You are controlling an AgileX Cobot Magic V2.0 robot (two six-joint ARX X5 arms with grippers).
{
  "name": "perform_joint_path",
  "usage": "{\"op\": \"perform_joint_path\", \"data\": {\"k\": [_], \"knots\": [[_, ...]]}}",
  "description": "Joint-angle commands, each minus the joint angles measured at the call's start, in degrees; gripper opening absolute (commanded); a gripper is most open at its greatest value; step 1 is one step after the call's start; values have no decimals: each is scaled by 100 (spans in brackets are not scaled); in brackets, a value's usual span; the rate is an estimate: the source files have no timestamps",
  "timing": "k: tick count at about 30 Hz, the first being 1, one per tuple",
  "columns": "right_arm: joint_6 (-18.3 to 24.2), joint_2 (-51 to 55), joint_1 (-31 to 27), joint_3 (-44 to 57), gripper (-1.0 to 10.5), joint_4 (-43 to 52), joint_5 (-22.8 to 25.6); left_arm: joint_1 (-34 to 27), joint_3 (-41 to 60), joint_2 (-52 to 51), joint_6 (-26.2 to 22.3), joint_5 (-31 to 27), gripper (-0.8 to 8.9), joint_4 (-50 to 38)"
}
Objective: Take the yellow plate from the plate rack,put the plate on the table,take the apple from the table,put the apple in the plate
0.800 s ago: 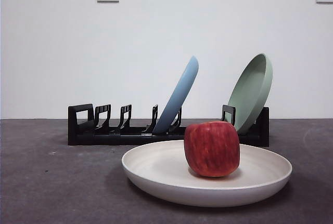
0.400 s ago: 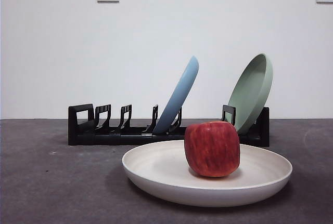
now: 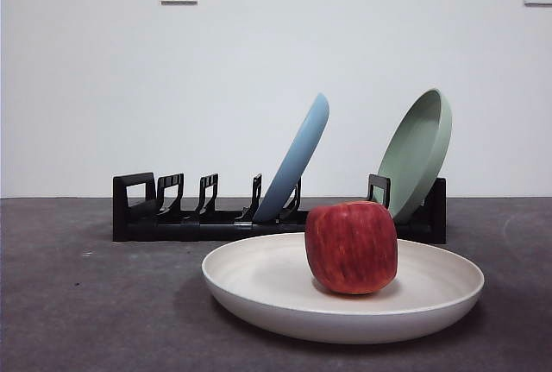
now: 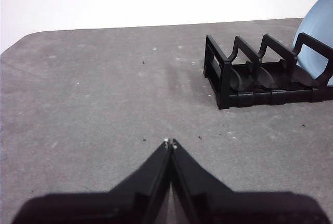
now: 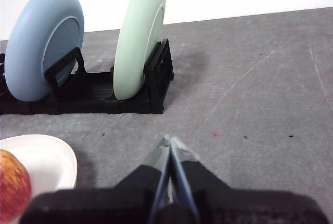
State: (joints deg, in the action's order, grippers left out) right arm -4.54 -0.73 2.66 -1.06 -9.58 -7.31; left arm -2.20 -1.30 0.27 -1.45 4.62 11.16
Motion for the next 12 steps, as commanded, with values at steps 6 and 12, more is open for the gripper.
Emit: {"op": "perform_joint_path", "data": {"k": [6,12], "knots": [[-74,-2,13,68,-15,-37,17,-4,63,-15,35,-4,-3,37],[-74,-2,13,68,-15,-37,17,-4,63,-15,35,-4,-3,37]]}}
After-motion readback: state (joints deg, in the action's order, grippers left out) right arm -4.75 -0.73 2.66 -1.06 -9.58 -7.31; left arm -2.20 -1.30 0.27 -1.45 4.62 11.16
